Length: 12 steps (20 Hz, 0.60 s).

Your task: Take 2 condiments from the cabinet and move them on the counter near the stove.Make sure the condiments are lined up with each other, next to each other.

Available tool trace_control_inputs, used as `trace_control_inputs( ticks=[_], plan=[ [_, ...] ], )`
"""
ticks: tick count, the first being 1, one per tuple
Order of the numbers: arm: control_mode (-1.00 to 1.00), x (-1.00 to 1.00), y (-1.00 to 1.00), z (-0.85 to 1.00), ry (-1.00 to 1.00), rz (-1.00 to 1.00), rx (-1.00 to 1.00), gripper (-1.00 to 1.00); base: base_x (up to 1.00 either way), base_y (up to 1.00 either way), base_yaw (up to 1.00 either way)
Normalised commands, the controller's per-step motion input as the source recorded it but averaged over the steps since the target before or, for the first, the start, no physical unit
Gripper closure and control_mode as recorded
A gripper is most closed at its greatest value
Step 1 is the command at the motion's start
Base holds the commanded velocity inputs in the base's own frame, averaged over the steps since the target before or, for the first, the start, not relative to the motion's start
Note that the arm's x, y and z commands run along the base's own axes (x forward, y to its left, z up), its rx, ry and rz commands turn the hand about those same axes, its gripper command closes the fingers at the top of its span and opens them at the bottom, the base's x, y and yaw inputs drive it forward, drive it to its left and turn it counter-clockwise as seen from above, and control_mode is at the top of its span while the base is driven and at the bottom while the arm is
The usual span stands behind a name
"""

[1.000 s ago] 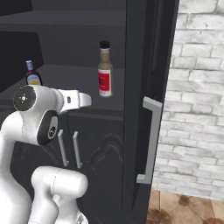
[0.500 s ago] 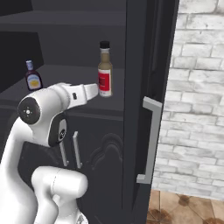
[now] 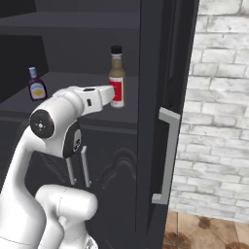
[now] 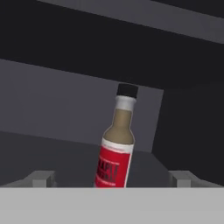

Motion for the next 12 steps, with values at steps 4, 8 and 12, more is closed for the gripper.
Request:
trace_control_inputs(
  ticks=[4,8,12],
  plan=[
    [-1.00,0.00,0.00,0.01,-0.07,0.03,0.00,-1.00,0.00,0.00,0.00],
    [-1.00,0.07,0.00,0.00,-0.01,0.00,0.00,-1.00,0.00,0.00,0.00],
    [-1.00,0.18,0.00,0.02,0.00,0.00,0.05,-1.00,0.00,0.00,0.00]
  ],
)
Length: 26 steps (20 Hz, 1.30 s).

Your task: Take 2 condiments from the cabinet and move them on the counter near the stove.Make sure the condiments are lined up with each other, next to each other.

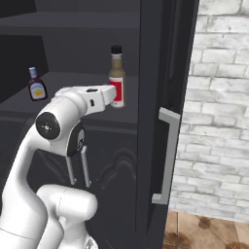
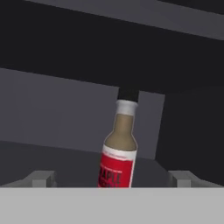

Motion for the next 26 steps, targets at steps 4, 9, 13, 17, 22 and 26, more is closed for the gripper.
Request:
trace_control_inputs(
  ticks=[4,9,13,17,22,26],
  plan=[
    [-1.00,0.03,0.00,0.00,-0.01,0.00,0.06,-1.00,0.00,0.00,0.00],
    [-1.00,0.05,0.00,0.00,-0.01,0.00,0.05,-1.00,0.00,0.00,0.00],
    [-1.00,0.17,0.00,0.00,0.00,0.00,0.03,-1.00,0.00,0.00,0.00],
    [-1.00,0.12,0.00,0.03,-0.03,0.00,0.00,-1.00,0.00,0.00,0.00],
    [-1.00,0.23,0.00,0.12,-0.02,0.00,0.00,-1.00,0.00,0.00,0.00],
    [-1.00,0.32,0.00,0.02,0.00,0.00,0.00,-1.00,0.00,0.00,0.00]
  ],
)
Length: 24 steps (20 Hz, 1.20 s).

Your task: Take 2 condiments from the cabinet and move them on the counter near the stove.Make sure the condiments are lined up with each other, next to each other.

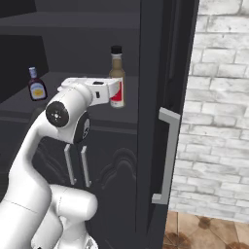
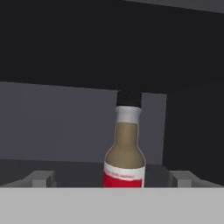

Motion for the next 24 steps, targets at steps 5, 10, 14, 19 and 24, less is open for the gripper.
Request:
trace_control_inputs(
  ticks=[5,10,14,19,24],
  plan=[
    [-1.00,0.41,-0.04,0.00,0.06,0.00,0.03,-1.00,0.00,0.00,0.00],
    [-1.00,0.62,-0.24,0.02,0.16,0.00,0.13,-1.00,0.00,0.00,0.00],
    [-1.00,0.57,-0.31,0.06,0.13,0.00,0.13,-1.00,0.00,0.00,0.00],
    [-1.00,0.27,-0.14,0.03,0.02,0.00,0.05,-1.00,0.00,0.00,0.00],
    [-1.00,0.01,0.00,0.00,0.00,0.00,0.00,-1.00,0.00,0.00,0.00]
  ],
)
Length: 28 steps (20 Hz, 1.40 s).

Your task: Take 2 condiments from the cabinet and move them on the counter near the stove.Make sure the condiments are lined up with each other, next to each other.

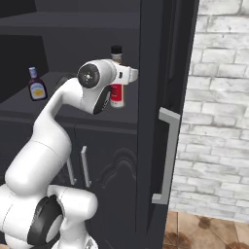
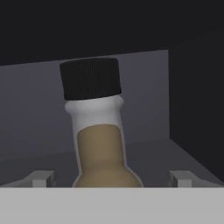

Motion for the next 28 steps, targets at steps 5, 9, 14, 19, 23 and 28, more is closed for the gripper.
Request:
trace_control_inputs(
  ticks=[5,9,14,19,23,28],
  plan=[
    [-1.00,0.16,0.00,0.00,0.00,0.00,0.00,-1.00,0.00,0.00,0.00],
    [-1.00,0.34,0.00,0.00,0.01,0.00,0.00,-1.00,0.00,0.00,0.00],
    [-1.00,0.25,0.00,-0.01,0.00,0.00,0.00,1.00,0.00,0.00,0.00],
    [-1.00,0.03,0.00,-0.03,0.01,0.00,0.00,1.00,0.00,0.00,0.00],
    [-1.00,0.00,0.00,-0.01,0.00,0.00,0.00,1.00,0.00,0.00,0.00],
    [-1.00,-0.24,0.00,0.00,-0.04,0.00,0.00,1.00,0.00,0.00,0.00]
  ],
)
